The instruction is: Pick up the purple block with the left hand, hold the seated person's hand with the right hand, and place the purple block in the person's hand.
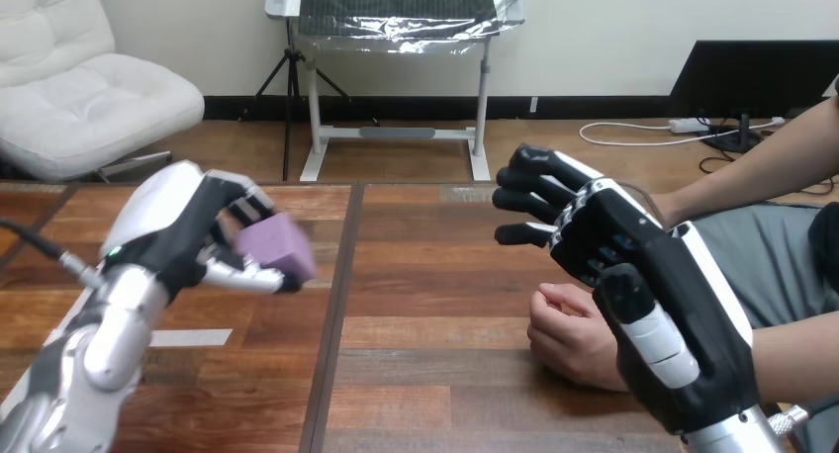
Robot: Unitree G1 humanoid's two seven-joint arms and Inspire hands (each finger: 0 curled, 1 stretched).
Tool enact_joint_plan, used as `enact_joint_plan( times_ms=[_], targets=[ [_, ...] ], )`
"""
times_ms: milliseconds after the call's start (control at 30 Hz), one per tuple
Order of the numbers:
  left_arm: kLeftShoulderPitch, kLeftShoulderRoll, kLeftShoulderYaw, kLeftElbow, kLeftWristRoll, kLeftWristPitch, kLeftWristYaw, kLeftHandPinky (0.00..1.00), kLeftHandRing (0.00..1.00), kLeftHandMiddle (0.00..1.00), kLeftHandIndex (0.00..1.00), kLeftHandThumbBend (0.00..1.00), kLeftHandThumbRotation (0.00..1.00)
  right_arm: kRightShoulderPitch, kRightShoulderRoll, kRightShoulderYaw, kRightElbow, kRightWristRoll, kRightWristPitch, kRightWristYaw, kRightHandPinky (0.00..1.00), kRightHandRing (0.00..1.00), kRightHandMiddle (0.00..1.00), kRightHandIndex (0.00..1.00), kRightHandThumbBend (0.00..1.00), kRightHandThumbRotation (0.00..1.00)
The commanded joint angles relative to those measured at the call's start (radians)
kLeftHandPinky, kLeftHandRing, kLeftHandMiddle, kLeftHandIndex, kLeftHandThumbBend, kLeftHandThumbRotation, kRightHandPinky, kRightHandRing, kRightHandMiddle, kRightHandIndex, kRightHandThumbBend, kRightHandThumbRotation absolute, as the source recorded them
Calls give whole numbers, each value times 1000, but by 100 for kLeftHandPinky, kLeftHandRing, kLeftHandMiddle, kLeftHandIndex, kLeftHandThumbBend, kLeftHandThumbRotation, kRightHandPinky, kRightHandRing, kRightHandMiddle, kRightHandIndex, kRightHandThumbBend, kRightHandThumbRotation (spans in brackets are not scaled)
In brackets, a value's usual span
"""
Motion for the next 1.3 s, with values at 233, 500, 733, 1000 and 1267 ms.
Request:
enact_joint_plan(
  times_ms=[233,500,733,1000,1267],
  targets=[
    [-65,-48,20,-145,-22,-9,-20,24,32,41,48,63,0,-150,-72,-81,94,-77,-37,-20,78,83,84,82,90,77],
    [-68,-73,16,-182,-24,-10,-32,29,36,43,47,63,0,-203,-131,-123,163,-141,-79,-32,81,86,86,84,91,78],
    [-63,-92,13,-232,-18,20,-57,30,36,43,47,62,0,-255,-193,-160,250,-171,-121,-33,81,86,87,85,90,77],
    [-53,-103,16,-251,-20,14,-64,27,34,42,47,61,0,-306,-270,-190,361,-211,-190,-29,82,87,88,86,88,76],
    [-41,-104,21,-271,-26,-3,-71,28,35,42,46,61,0,-342,-358,-215,457,-277,-203,-43,78,84,87,87,88,75]
  ],
)
